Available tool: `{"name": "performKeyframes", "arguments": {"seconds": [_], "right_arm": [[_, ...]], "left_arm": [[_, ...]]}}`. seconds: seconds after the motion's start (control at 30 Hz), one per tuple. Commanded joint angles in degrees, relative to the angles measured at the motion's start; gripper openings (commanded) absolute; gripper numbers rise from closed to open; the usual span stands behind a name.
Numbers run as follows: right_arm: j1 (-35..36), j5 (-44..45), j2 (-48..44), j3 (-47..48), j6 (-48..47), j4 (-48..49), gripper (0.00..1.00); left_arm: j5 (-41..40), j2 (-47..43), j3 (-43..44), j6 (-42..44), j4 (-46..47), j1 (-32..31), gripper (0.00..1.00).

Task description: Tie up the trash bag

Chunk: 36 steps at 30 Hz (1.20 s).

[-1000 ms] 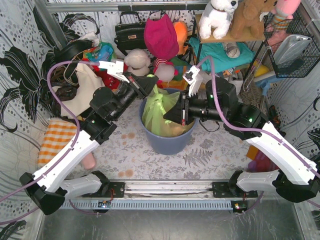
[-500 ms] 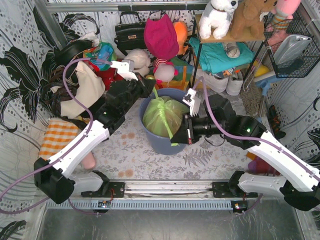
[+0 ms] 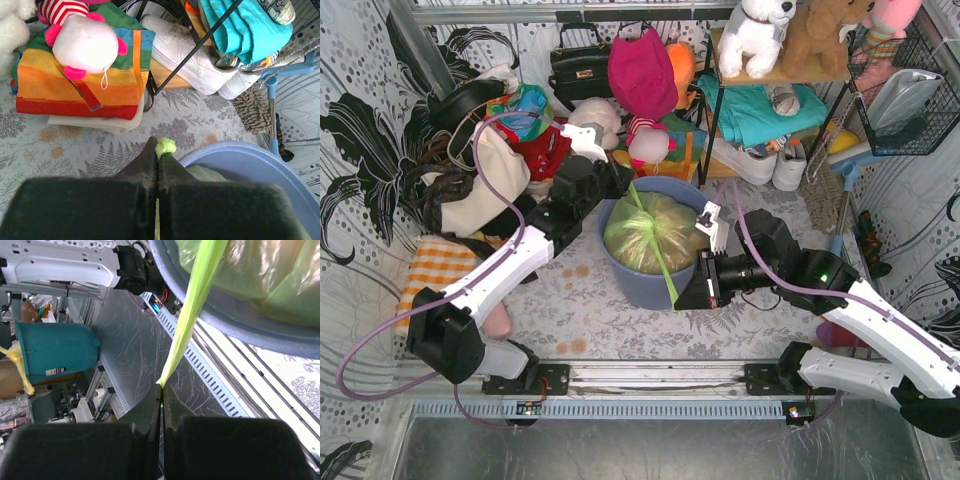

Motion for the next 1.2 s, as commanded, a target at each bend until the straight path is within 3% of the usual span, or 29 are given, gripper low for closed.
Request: {"name": "performKeyframes", "arguments": {"seconds": [0.0,0.2,0.47,0.7,0.83,1.0,1.1,1.17], "right_arm": [[0.55,-6.01,-2.51,0.19,-0.14,-4.0,0.0],[0.52,-0.87,-1.18,2.6,-2.72,5.03,0.0],[0.55,5.14,1.17,3.18,-5.01,31.36,0.0],[0.55,9.16,1.03,2.75,-7.26,54.01,0.0],[0.55,10.47,1.15,4.21,-8.71,55.06,0.0],[0.51,14.77,-0.68,3.23,-9.25,52.2,0.01],[0.53,16.69,-0.9,4.02,-9.78,46.02,0.34],[0.53,18.16,-1.1,4.22,-9.64,41.55,0.43]], "left_arm": [[-3.32,1.65,3.92,1.24,-0.25,1.9,0.0],[7.83,-0.68,4.57,-0.66,1.31,1.9,0.0],[26.16,-6.73,2.08,-6.77,12.38,1.9,0.0],[33.8,-9.63,1.71,-12.09,20.8,1.81,0.0],[38.49,-10.47,0.45,-15.21,28.52,1.82,0.0],[36.58,-11.88,-1.45,-15.07,29.96,1.82,0.0],[35.93,-11.8,-2.11,-14.66,29.32,1.83,0.0],[36.0,-11.59,-2.41,-14.65,28.99,1.81,0.0]]}}
